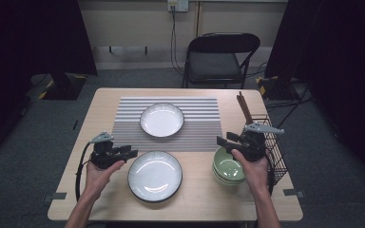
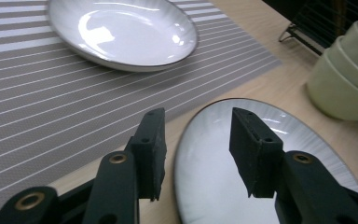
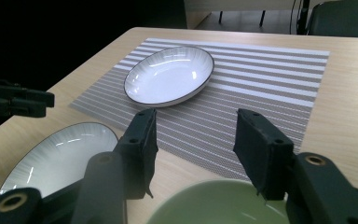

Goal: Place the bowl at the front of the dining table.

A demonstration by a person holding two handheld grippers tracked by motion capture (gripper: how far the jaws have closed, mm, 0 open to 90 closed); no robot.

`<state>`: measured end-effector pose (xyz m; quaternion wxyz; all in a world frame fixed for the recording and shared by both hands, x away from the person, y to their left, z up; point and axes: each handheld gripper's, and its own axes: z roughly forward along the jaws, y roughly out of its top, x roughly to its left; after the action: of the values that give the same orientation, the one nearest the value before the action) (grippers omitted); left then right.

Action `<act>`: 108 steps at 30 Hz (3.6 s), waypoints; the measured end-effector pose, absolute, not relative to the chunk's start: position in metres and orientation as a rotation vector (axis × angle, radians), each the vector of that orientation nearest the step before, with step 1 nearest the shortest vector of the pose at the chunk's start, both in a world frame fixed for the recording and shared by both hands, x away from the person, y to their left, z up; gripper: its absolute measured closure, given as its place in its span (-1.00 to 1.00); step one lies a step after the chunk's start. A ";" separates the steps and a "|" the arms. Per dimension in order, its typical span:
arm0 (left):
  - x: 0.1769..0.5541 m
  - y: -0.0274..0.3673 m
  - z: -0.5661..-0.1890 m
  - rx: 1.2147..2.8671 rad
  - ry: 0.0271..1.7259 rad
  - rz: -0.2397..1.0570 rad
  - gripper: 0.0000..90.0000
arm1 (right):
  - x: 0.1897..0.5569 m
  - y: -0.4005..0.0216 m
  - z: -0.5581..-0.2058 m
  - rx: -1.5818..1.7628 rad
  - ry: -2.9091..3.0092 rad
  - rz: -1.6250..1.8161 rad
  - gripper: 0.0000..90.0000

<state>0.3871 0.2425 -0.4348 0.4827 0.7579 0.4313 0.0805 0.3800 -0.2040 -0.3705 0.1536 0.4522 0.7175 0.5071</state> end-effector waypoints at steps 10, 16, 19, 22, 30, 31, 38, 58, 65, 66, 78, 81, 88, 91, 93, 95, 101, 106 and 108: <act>0.385 0.180 -0.421 1.913 0.871 0.121 0.28 | 0.374 -0.217 -0.365 1.307 2.015 1.477 0.02; 0.384 0.146 -0.416 1.934 0.767 0.079 0.37 | 0.373 -0.221 -0.357 1.292 1.989 1.496 0.01; 0.384 0.134 -0.414 1.938 0.746 0.074 0.38 | 0.373 -0.222 -0.356 1.294 1.984 1.496 0.01; 0.385 0.120 -0.410 1.946 0.705 0.054 0.42 | 0.373 -0.225 -0.357 1.302 1.979 1.494 0.01; 0.385 0.085 -0.397 1.971 0.575 -0.012 0.63 | 0.374 -0.231 -0.354 1.306 1.960 1.510 0.01; 0.385 0.079 -0.396 1.979 0.560 -0.019 0.65 | 0.374 -0.232 -0.355 1.308 1.958 1.509 0.01; 0.380 0.043 -0.392 2.014 0.471 -0.049 0.77 | 0.371 -0.233 -0.349 1.293 1.945 1.519 0.01; 0.364 -0.025 -0.403 2.106 0.324 -0.121 0.54 | 0.369 -0.244 -0.345 1.317 1.908 1.523 -0.04; 0.361 -0.040 -0.407 2.151 0.275 -0.110 0.61 | 0.370 -0.243 -0.346 1.319 1.907 1.518 -0.06; 0.361 -0.042 -0.408 2.152 0.269 -0.107 0.60 | 0.370 -0.244 -0.346 1.318 1.906 1.522 -0.07; 0.361 -0.057 -0.417 2.215 0.239 -0.088 0.58 | 0.370 -0.251 -0.345 1.341 1.878 1.530 -0.08; 0.365 -0.056 -0.417 2.209 0.254 -0.124 0.68 | 0.370 -0.252 -0.345 1.341 1.874 1.531 -0.08; 0.363 -0.062 -0.416 2.256 0.214 -0.076 0.72 | 0.370 -0.253 -0.346 1.348 1.867 1.534 -0.10; 0.360 -0.067 -0.415 2.285 0.197 -0.046 0.71 | 0.369 -0.253 -0.345 1.346 1.867 1.534 -0.10; 0.360 -0.069 -0.415 2.298 0.192 -0.033 0.74 | 0.370 -0.253 -0.346 1.348 1.867 1.534 -0.10; 0.359 -0.070 -0.416 2.311 0.194 -0.021 0.73 | 0.370 -0.254 -0.346 1.351 1.867 1.534 -0.10; 0.361 -0.070 -0.414 2.310 0.191 -0.028 0.76 | 0.370 -0.255 -0.347 1.354 1.862 1.532 -0.10; 0.364 -0.070 -0.410 2.275 0.210 -0.076 0.81 | 0.370 -0.256 -0.346 1.353 1.860 1.532 -0.09; 0.367 -0.070 -0.409 2.252 0.225 -0.104 0.82 | 0.369 -0.257 -0.346 1.360 1.855 1.535 -0.09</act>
<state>0.3666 -0.0696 -0.4092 0.4243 0.9001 0.0899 -0.0415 0.3693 -0.2567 -0.3463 0.1871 0.4832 0.6590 0.5452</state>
